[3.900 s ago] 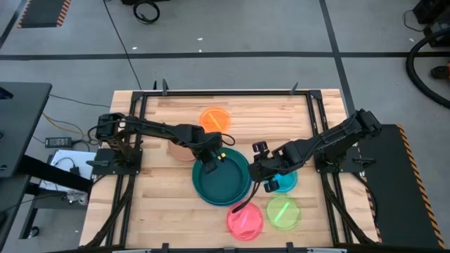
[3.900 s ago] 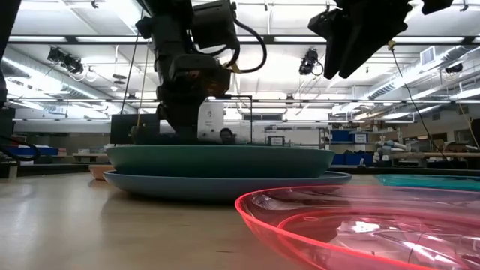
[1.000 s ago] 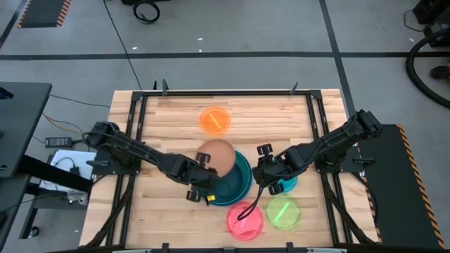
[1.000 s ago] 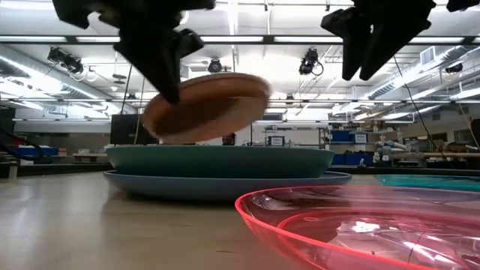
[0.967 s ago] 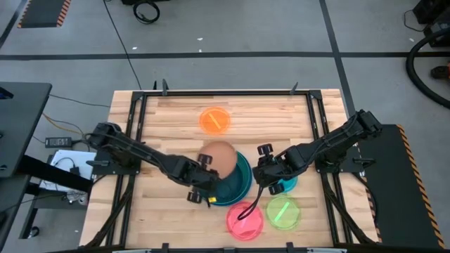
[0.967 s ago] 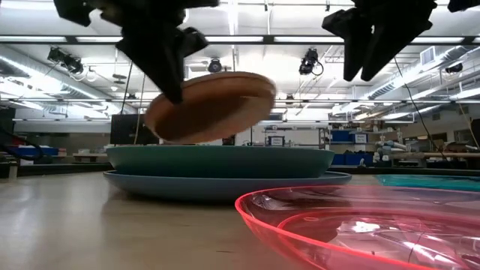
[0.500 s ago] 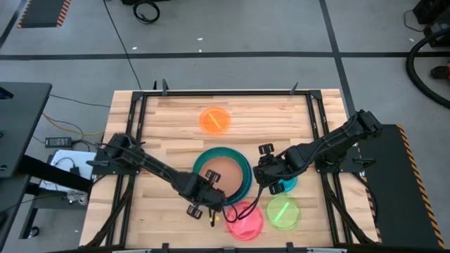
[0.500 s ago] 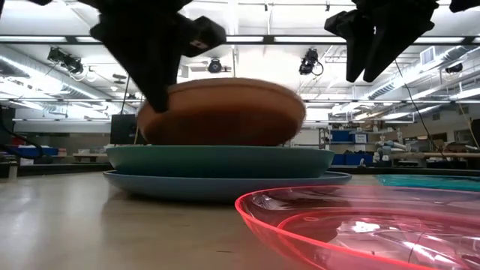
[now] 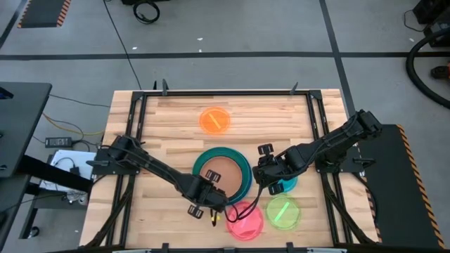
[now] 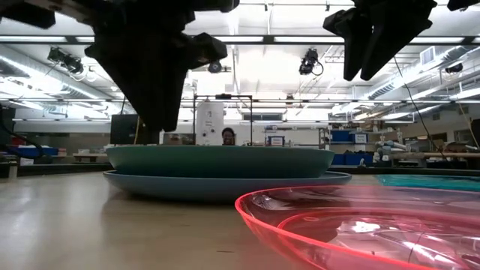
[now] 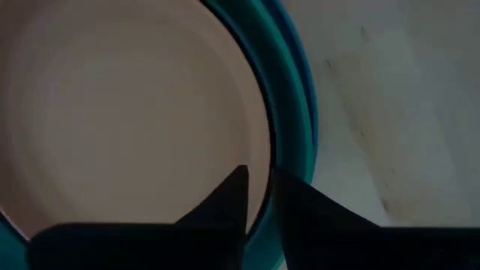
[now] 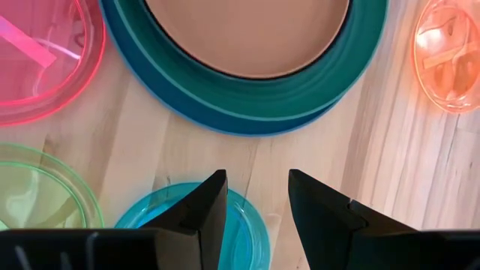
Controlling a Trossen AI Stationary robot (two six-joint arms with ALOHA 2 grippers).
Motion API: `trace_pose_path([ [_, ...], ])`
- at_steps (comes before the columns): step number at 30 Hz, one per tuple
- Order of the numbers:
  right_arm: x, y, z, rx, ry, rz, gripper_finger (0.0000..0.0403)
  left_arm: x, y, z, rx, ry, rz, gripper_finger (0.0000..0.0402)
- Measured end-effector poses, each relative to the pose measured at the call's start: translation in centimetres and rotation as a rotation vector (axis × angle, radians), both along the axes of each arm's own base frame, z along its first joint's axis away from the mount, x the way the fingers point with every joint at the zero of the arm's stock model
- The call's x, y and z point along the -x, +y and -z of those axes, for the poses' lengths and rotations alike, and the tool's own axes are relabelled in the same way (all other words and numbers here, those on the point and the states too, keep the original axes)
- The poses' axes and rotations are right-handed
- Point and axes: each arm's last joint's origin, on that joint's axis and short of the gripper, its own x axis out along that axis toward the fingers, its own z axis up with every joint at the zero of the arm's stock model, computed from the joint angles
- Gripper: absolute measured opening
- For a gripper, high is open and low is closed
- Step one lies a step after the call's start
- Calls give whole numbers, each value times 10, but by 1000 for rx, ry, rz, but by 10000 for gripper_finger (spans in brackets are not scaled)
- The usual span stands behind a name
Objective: Stack plastic plates
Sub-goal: Stack the brown plate on top of the dark green plate, then stack the orange transparent plate on top of the brown plate
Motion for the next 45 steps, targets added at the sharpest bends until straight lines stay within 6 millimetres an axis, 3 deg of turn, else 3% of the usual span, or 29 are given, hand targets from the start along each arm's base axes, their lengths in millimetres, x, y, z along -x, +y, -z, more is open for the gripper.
trace_pose_path([
  [8, -1, 0, 0, -5, -7, 3, 153, 3, 10, -15, 17, -22, -89, 123],
  [26, 3, 11, 0, -23, -20, -9, 153, 1, 71, -28, -241, 28, -120, 123],
  [33, 6, 20, -1, -32, -38, -4, 153, -5, 104, -29, -253, 8, -134, 123],
  [37, 10, 26, 0, -17, -49, 0, 153, 3, 124, -16, -260, 9, -138, 123],
  [45, 16, 27, 16, 5, -31, 17, 153, 19, 169, -16, -202, -92, -174, 123],
])
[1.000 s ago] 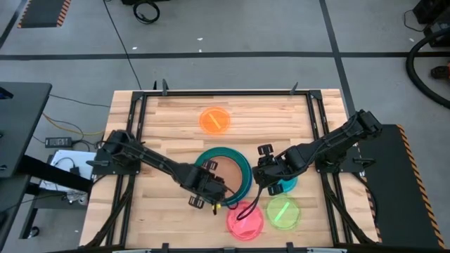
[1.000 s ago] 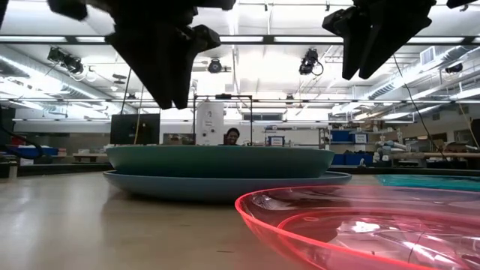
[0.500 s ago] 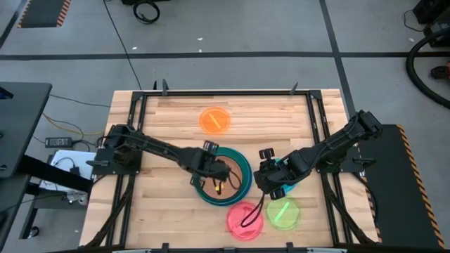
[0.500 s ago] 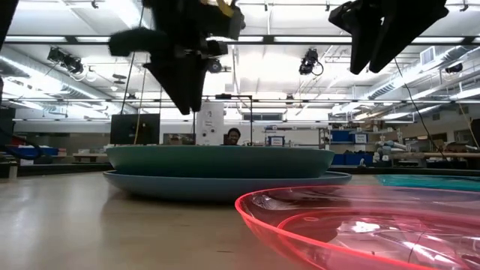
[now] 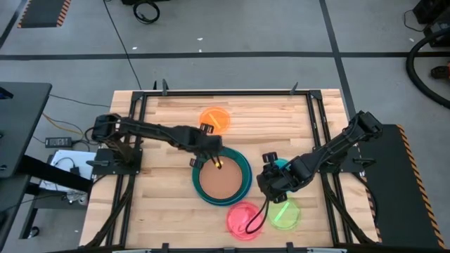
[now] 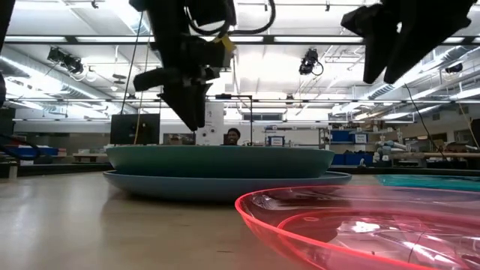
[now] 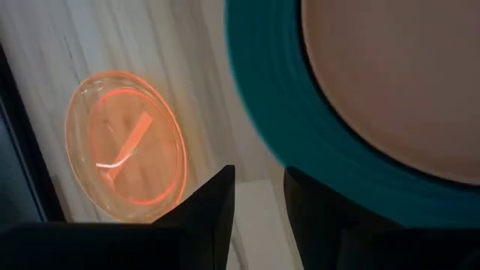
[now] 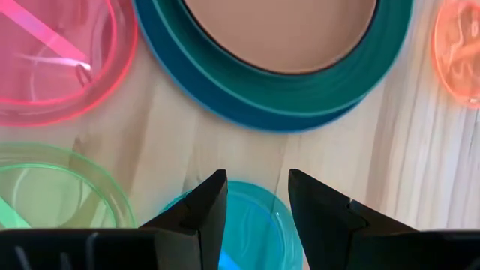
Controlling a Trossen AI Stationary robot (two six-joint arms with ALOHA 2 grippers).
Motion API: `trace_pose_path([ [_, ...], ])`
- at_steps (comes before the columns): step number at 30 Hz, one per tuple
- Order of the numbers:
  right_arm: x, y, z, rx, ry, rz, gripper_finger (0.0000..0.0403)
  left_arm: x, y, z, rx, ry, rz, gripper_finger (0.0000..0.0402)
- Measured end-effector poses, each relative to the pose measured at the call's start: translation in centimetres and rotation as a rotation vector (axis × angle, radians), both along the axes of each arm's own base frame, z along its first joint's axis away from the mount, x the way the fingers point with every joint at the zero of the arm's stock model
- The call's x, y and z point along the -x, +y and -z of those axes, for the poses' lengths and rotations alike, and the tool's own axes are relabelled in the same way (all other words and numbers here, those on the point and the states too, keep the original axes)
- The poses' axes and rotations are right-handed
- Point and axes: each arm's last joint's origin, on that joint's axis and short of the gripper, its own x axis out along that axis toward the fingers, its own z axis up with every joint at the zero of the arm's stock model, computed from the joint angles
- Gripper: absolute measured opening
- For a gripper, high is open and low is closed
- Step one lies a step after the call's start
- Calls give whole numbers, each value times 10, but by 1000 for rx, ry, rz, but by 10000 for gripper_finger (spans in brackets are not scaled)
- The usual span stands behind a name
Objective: Stack plastic plates
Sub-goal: Stack the orange transparent plate on top of the brown plate
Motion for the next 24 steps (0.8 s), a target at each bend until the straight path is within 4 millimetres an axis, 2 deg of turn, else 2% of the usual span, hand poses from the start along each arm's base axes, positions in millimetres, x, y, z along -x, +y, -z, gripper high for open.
trace_pose_path([
  [8, 3, 0, 13, -14, -2, 34, 153, 5, 43, 12, 47, -30, -3, 123],
  [14, 5, 2, 20, -29, -5, 48, 153, 8, 67, 15, 78, -42, -16, 123],
  [18, 5, 3, 20, -39, -14, 60, 153, 8, 81, 14, 94, -71, -22, 123],
  [24, 6, 7, 20, -46, -29, 45, 153, 10, 90, 14, 105, -74, -25, 123],
])
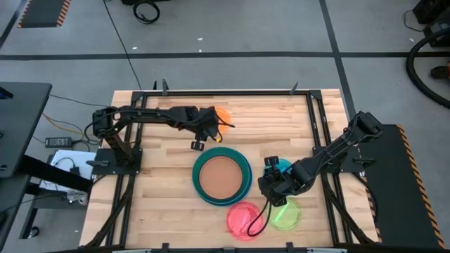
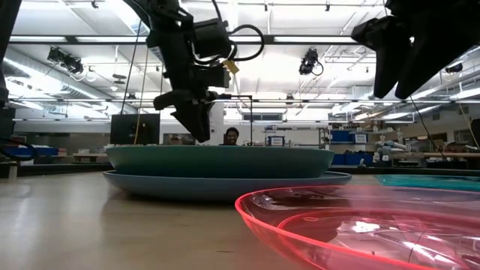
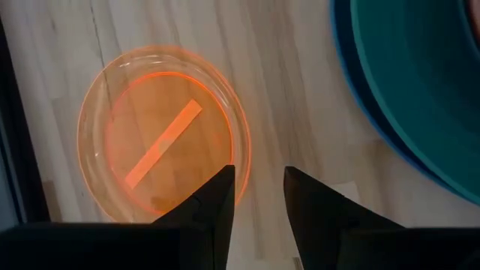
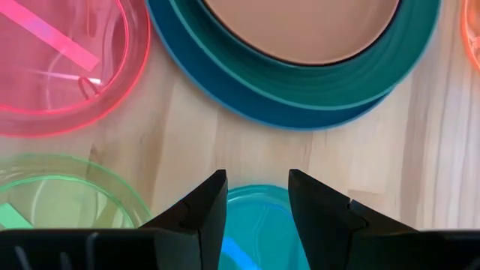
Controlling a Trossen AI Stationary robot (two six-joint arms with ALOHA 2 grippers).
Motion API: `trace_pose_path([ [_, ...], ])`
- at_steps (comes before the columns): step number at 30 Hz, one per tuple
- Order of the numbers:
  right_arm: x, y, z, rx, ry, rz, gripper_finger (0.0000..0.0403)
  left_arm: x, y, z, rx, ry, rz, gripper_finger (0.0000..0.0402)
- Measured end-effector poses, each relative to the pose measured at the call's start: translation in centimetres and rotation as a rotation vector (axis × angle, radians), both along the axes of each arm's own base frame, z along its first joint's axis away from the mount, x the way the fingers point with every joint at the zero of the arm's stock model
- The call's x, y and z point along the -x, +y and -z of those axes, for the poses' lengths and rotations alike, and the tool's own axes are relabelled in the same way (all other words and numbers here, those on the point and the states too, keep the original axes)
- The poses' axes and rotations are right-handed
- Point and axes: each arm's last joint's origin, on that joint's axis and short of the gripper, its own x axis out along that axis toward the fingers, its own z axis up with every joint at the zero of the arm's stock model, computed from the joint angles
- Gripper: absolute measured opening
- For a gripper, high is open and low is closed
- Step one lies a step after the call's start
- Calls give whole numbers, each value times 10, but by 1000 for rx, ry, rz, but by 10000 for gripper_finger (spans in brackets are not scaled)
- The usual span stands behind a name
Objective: Stack plastic plates
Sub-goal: Stack the orange transparent plate on top of the brown plate
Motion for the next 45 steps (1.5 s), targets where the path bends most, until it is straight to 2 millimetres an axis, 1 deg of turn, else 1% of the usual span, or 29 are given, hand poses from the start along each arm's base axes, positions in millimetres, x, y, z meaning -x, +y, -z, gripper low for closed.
trace_pose_path([
  [6, -1, 1, 0, -5, -16, -3, 153, -5, -2, -2, 4, -57, -29, 123],
  [11, -2, 0, -1, -4, -15, -3, 153, -10, -3, -5, -7, -114, -21, 123],
  [18, -2, 0, -1, -3, -15, -4, 153, -8, 3, -4, -12, -106, -32, 123],
  [21, -2, 0, -1, 1, -16, -17, 153, -6, 8, -4, -4, -93, -31, 123],
  [25, -3, 1, -1, -4, -28, -23, 153, 0, 21, -3, 54, -90, -45, 123],
  [29, -5, 2, -2, -12, -42, -24, 153, 3, 30, -3, 60, -101, -69, 123],
  [33, -6, 2, -2, -11, -52, -34, 153, 2, 33, -4, 90, -136, -57, 123],
  [35, -5, 2, -2, -8, -50, -41, 153, -1, 30, -5, 95, -151, -49, 123],
  [38, -4, 1, -1, 3, -33, -43, 153, -5, 18, -5, 103, -149, -28, 123],
  [43, -3, -1, -1, 26, -16, -39, 153, -12, -5, -5, 22, -130, 1, 123],
  [45, -3, -2, -1, 29, -20, -37, 153, -13, -12, -6, -1, -124, 9, 123],
])
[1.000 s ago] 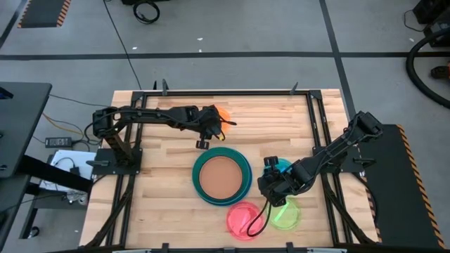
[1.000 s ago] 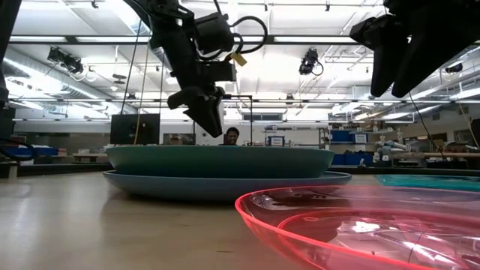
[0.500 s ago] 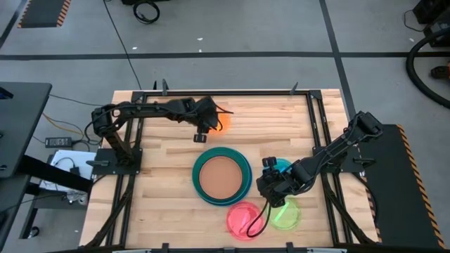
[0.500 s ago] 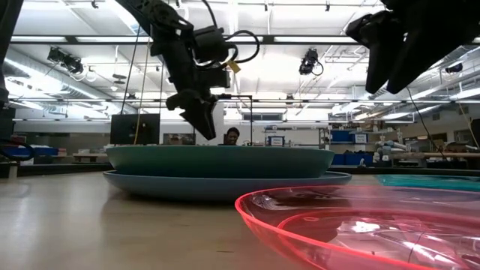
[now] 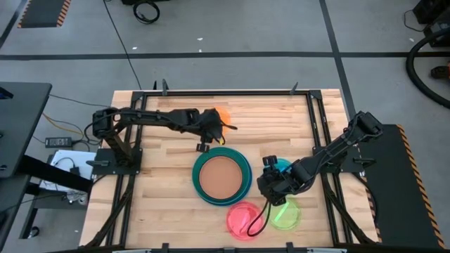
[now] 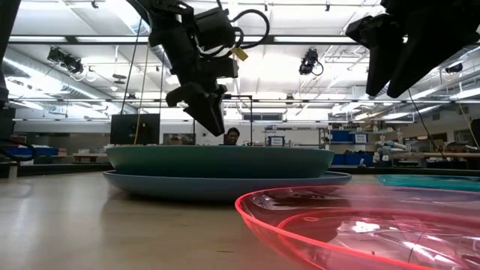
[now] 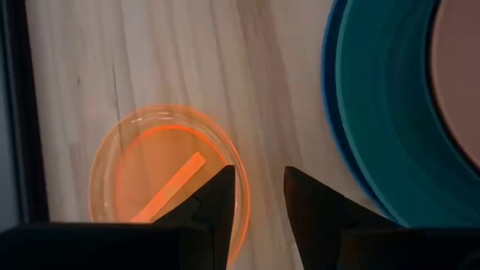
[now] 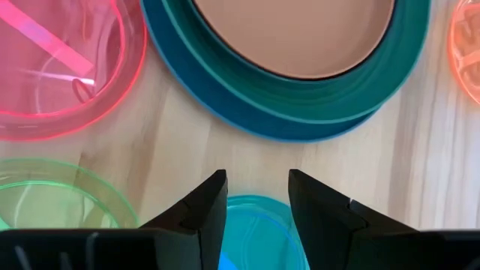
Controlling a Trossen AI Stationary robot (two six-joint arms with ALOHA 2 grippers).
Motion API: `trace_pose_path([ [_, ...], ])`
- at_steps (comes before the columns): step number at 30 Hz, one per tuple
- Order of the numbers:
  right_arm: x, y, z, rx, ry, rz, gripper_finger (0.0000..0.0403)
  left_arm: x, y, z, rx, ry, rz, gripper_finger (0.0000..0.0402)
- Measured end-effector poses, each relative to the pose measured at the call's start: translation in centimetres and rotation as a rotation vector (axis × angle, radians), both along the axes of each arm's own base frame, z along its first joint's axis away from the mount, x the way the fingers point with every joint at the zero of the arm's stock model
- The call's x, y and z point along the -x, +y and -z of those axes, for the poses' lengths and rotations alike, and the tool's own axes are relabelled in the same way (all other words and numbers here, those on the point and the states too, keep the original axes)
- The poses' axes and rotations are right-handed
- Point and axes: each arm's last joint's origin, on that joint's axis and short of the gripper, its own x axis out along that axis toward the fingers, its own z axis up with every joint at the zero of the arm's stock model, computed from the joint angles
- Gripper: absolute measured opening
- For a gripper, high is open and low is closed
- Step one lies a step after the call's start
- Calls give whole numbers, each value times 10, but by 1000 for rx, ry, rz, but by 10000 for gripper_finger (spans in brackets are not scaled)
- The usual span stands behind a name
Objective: Stack plastic plates
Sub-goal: Stack the orange transparent plate on top of the brown plate
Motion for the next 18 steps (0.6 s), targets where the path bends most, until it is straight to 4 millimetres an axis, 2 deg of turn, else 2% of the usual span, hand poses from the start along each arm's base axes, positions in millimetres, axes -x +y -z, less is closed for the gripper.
trace_pose_path([
  [7, -1, 0, 0, -2, -8, -1, 153, 5, -9, 4, -16, 85, -10, 123],
  [18, -6, -6, -1, 9, -12, -12, 153, 21, -3, 9, 33, 225, -97, 123],
])
